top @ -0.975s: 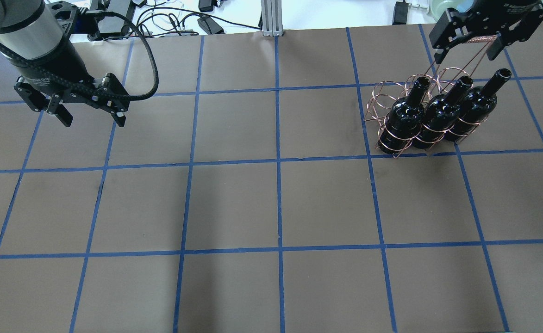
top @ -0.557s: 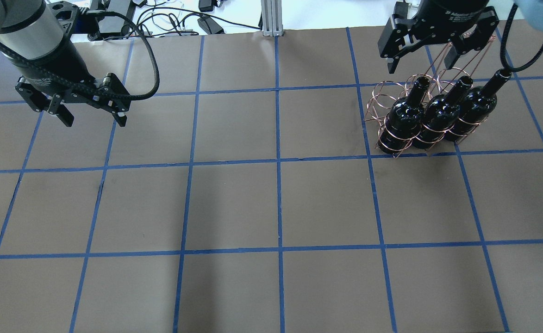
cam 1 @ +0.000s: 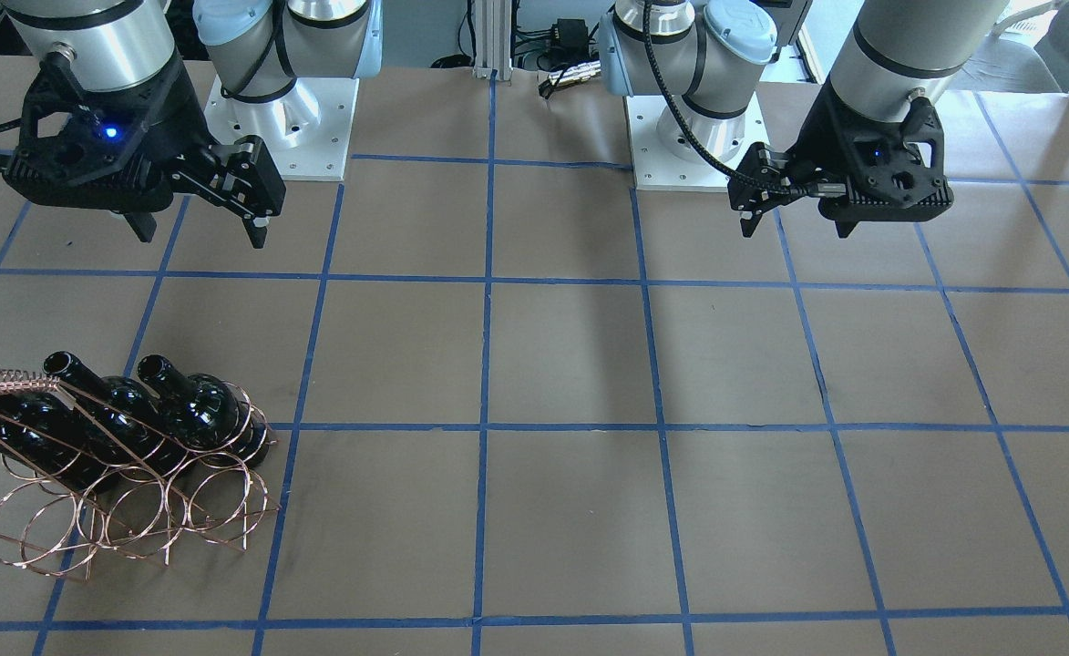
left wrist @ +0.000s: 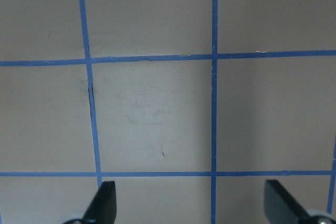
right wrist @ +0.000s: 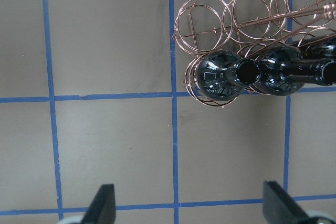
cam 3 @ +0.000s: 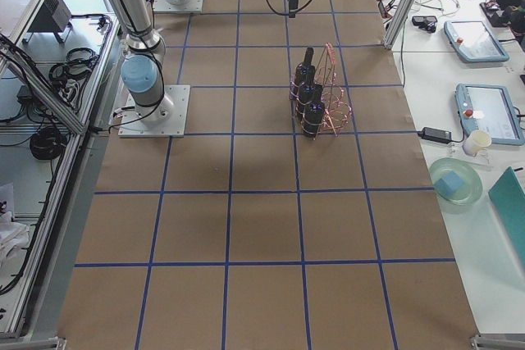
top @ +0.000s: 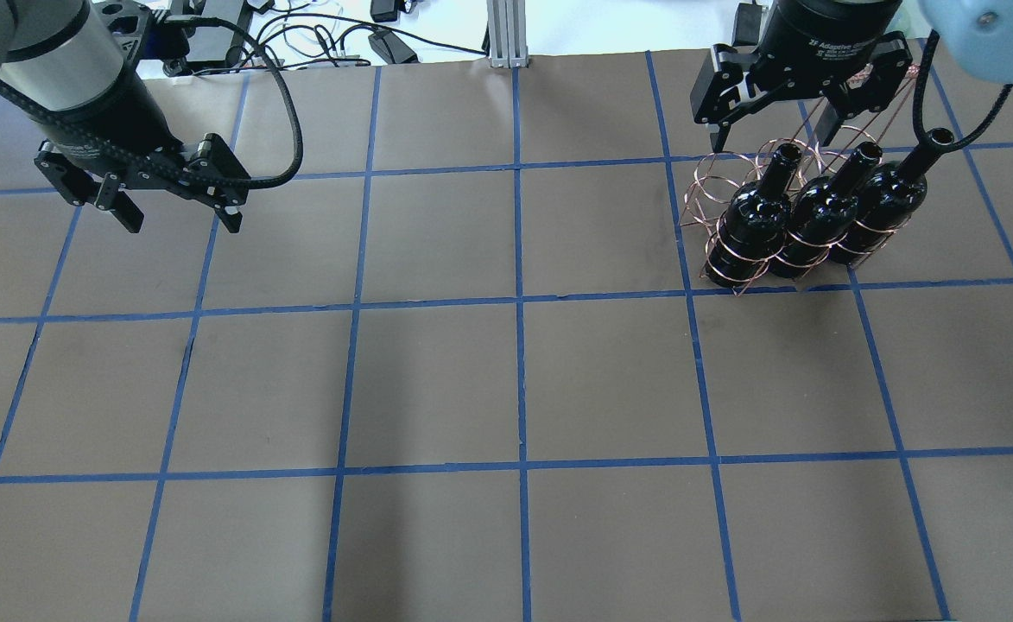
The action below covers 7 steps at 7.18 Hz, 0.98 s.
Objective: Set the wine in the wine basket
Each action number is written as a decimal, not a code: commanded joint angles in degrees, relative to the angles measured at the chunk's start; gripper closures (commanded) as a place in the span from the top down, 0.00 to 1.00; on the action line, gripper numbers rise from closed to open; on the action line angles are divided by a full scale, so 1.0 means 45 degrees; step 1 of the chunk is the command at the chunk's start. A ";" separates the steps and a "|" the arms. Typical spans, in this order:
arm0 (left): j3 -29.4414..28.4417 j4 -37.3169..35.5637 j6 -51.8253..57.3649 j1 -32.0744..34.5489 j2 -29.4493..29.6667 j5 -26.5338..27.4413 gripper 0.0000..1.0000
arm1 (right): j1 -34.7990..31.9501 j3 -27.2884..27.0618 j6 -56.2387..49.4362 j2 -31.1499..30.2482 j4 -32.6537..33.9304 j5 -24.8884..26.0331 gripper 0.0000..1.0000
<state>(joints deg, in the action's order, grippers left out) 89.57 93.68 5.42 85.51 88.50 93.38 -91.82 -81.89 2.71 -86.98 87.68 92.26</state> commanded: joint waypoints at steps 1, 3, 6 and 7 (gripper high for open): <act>-0.0002 -0.0037 0.0007 0.0022 -0.0252 -0.0086 1.00 | 0.0033 -0.0005 -0.0559 -0.0143 -0.0283 -0.0246 0.99; -0.0002 -0.0018 0.0007 0.0022 -0.0233 -0.0418 1.00 | 0.0072 -0.0025 -0.0641 -0.0162 -0.0343 -0.0541 0.98; -0.0002 0.0002 -0.0361 0.0022 -0.0622 -0.0595 1.00 | 0.0111 -0.0122 -0.0661 -0.0143 -0.0324 -0.0854 0.99; 0.0017 0.0021 -0.0461 0.0022 -0.0623 -0.0594 1.00 | 0.0111 -0.0122 -0.0641 -0.0143 -0.0305 -0.0796 0.99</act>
